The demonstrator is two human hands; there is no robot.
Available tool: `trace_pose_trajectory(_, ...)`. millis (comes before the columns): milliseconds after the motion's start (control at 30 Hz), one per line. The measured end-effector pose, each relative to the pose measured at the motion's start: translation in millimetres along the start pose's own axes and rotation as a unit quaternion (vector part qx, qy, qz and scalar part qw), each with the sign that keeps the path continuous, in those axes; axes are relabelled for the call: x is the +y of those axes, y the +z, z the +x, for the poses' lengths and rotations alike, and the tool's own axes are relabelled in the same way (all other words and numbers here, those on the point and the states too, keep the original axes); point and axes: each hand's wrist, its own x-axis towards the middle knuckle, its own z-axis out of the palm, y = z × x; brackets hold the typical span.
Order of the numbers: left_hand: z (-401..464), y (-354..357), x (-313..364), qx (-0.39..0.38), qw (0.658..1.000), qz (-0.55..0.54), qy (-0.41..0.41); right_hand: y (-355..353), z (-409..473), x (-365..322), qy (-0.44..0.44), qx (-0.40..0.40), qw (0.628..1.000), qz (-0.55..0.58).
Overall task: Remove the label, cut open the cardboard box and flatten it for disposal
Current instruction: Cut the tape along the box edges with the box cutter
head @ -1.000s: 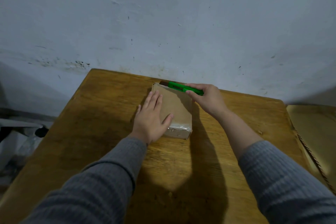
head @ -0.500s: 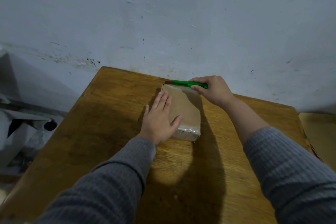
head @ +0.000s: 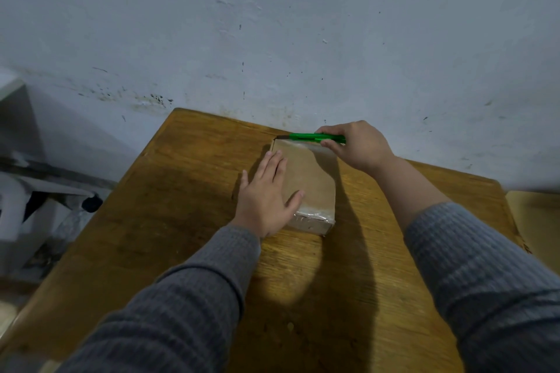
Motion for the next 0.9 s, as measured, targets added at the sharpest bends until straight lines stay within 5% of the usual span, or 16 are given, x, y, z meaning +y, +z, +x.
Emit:
trace_pose_trajectory(367, 1, 1, 2, 0.001, 1.000, 0.006, -0.008, -8, -38, 44, 0.063, -0.021, 0.997, -0.045)
trace_pose_trajectory(533, 1, 3, 1, 0.005, 1.000, -0.002, -0.004, -12, -53, 57, 0.069, -0.013, 0.986, -0.150)
trace_pose_trajectory(900, 8, -2, 3, 0.000, 0.999, 0.041, 0.027, 3, -34, 28, 0.059, 0.030, 0.994, -0.083)
